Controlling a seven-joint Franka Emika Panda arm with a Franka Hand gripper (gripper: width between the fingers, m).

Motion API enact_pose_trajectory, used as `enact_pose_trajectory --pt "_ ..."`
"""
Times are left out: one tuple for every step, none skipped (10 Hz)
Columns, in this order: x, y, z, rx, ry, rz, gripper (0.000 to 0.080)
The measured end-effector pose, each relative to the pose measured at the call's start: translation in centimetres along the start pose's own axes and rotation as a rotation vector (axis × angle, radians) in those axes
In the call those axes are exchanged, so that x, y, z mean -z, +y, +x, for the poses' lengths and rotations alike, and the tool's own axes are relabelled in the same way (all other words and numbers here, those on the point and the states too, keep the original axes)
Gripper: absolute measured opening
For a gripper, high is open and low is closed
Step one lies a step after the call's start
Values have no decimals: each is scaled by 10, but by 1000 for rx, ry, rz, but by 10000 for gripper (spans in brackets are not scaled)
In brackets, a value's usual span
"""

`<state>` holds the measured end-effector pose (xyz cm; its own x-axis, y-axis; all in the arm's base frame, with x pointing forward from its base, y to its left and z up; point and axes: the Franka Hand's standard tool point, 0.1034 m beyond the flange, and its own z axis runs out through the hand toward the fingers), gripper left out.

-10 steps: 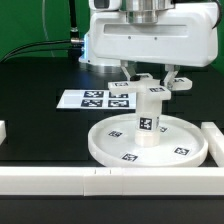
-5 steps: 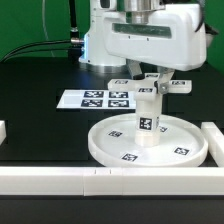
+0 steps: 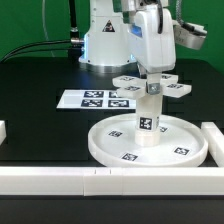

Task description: Assemble round table

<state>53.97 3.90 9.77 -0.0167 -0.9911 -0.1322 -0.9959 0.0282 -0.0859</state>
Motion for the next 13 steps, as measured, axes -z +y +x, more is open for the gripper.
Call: enact_pose_trajectory --pt "0 0 0 -55 -5 -5 446" --pt "0 1 1 -124 -15 -24 446" --pt "0 0 1 -193 -20 -20 446" --pt "0 0 0 -254 -25 -20 521" --pt "-1 1 -2 -275 -31 -20 521" --pt "0 1 -3 -238 -34 -23 611" --pt "10 0 -5 -196 -44 -25 642" --pt "17 -2 -7 -173 -53 -24 642" --pt "28 -3 -12 -130 -65 -29 648" --pt "36 -6 -17 -88 -75 -22 649" --pt "32 -4 -15 -71 -72 -26 649" --pt "30 -3 -15 -70 -71 -30 649" --pt "29 -2 -15 -26 -67 -31 649"
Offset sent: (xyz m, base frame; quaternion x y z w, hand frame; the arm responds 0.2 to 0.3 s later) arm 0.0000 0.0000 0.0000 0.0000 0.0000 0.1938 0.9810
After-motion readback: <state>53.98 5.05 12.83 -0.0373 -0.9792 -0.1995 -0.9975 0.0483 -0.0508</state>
